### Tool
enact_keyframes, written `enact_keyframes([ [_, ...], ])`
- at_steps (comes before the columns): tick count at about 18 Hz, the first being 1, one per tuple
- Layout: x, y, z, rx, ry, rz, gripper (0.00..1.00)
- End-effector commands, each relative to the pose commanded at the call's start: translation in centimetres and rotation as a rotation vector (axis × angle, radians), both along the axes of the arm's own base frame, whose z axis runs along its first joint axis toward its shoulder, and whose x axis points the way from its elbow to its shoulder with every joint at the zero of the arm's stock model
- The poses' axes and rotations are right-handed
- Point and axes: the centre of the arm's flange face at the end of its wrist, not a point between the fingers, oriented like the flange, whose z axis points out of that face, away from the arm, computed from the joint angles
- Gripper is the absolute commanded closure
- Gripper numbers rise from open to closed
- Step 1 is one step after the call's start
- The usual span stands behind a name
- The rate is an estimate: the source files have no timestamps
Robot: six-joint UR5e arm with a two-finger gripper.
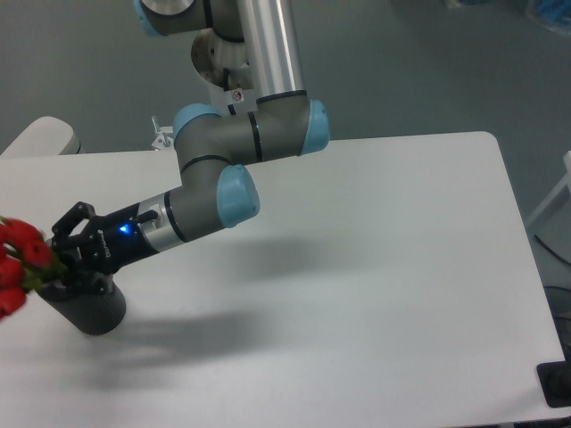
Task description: Insert the flowers into the vase
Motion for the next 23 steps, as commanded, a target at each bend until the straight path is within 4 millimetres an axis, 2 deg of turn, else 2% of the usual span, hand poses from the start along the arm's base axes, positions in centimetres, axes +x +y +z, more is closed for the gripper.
enact_keyframes([
  [2,0.1,-0.3,-0.3,-0.010,-0.004,0.002,0.00],
  [11,-2.6,-1.8,-0.1,-0.018,-0.009,0.057,0.00],
  [18,-7.8,-4.0,0.0,-0.040,0.025,0.149,0.00],
  [21,-11.1,-5.7,-0.5,-0.109,0.121,0.207,0.00],
  [23,-13.4,-6.9,0.0,-0.121,0.152,0.248,0.00],
])
